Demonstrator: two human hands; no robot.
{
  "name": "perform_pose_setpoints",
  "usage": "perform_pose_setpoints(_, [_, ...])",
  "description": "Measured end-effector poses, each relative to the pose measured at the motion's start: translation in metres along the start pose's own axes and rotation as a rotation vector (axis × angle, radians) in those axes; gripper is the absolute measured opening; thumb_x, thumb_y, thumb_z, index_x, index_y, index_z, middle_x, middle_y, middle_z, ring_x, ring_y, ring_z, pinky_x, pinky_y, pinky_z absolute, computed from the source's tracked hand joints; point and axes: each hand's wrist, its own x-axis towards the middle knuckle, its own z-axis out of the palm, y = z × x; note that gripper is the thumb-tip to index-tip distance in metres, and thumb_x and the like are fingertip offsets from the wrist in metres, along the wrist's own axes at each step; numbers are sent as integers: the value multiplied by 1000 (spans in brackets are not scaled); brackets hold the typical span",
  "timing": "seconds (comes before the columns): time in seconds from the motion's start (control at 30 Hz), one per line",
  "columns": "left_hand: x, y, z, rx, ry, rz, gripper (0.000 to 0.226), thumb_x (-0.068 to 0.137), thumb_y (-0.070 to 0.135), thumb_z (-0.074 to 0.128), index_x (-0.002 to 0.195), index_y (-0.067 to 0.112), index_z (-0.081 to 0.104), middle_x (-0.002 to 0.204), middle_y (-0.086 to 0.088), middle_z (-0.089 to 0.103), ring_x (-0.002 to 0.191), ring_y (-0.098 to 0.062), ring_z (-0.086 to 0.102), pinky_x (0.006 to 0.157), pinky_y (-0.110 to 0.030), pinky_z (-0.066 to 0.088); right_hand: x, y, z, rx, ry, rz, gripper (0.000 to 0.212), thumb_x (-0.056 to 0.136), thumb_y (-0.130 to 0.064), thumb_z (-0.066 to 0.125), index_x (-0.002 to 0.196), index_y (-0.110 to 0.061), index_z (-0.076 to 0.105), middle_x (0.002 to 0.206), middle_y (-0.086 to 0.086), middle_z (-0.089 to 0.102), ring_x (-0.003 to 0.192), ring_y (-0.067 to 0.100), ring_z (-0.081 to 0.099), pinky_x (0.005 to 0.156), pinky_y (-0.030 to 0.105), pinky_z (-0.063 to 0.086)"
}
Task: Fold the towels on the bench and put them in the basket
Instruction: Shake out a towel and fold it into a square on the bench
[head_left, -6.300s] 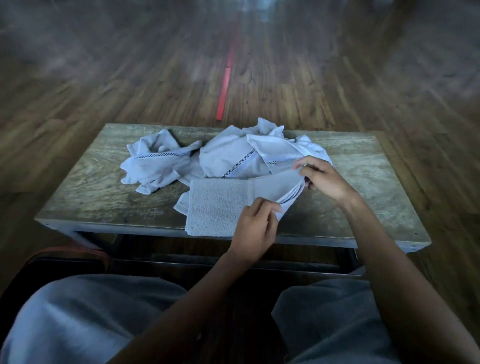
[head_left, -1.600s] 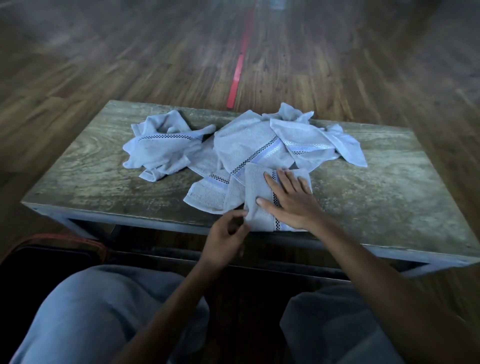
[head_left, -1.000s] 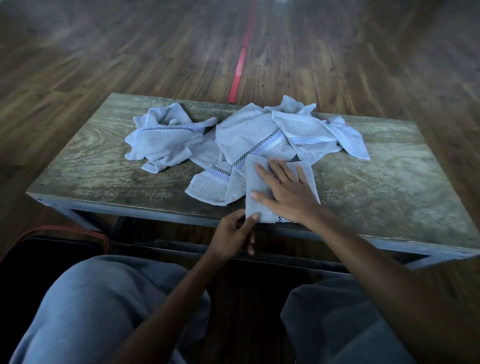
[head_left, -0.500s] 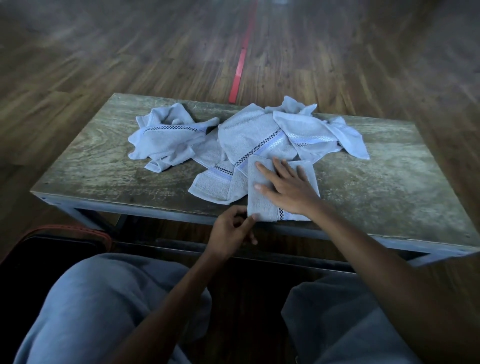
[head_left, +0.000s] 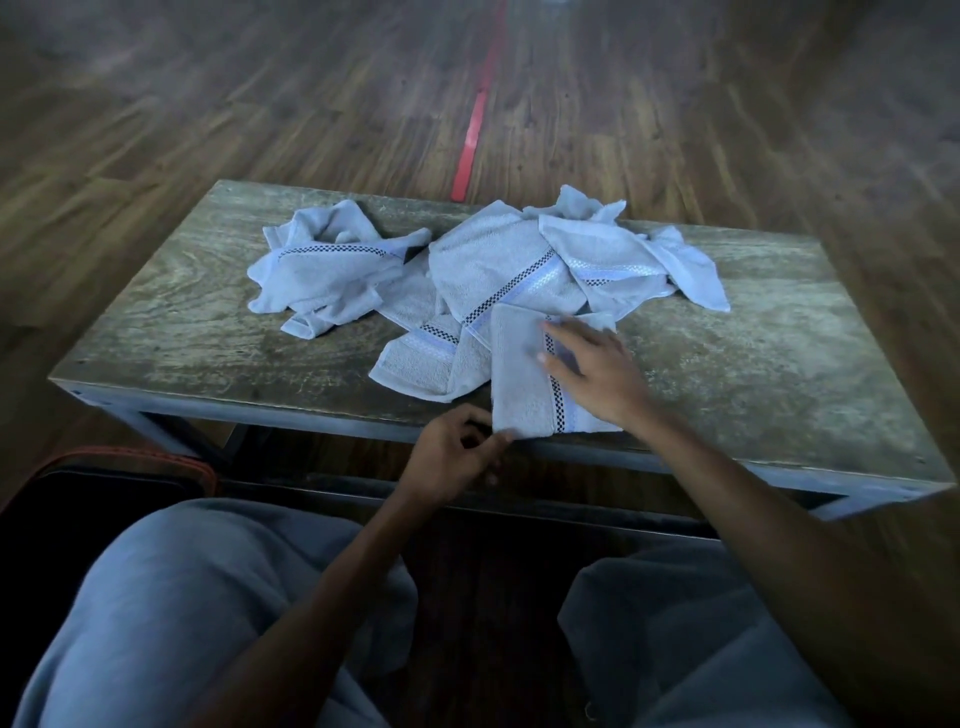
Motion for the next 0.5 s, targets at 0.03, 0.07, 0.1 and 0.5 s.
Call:
perform_pose_setpoints(0.03, [1,2,0,58,122,22,26,83,31,70,97,10,63,74,-6,68,64,-16,65,57,-23,51,-2,2,-7,164,98,30,59,94,-55,36,143,-22,36,149,5,39,139,18,32,113,38,26])
perform_pose_setpoints(0.07, [1,7,0,102,261,52,23,83,32,69,97,15,63,71,-1,67,63,-10,63,58,-21,48,-5,4,-16,274,219,64,49,96,-45,43,136,-17,46,137,6,52,128,19,46,105,35,37])
perform_pose_setpoints(0.1, [1,12,0,113,381,88,19,84,31,67,97,17,64,65,3,62,59,-4,58,57,-18,45,-9,8,-26,321,336,103,38,96,-36,46,127,-14,54,123,6,61,115,19,56,95,31,44])
perform_pose_setpoints(0.5, [77,43,49,1167,-70,515,63,94,52,21,146,18,29,156,-2,21,144,-23,15,113,-40,11,-80,38,-24,392,107,337,24,89,-41,59,94,-20,68,86,-7,67,77,4,59,64,14,42])
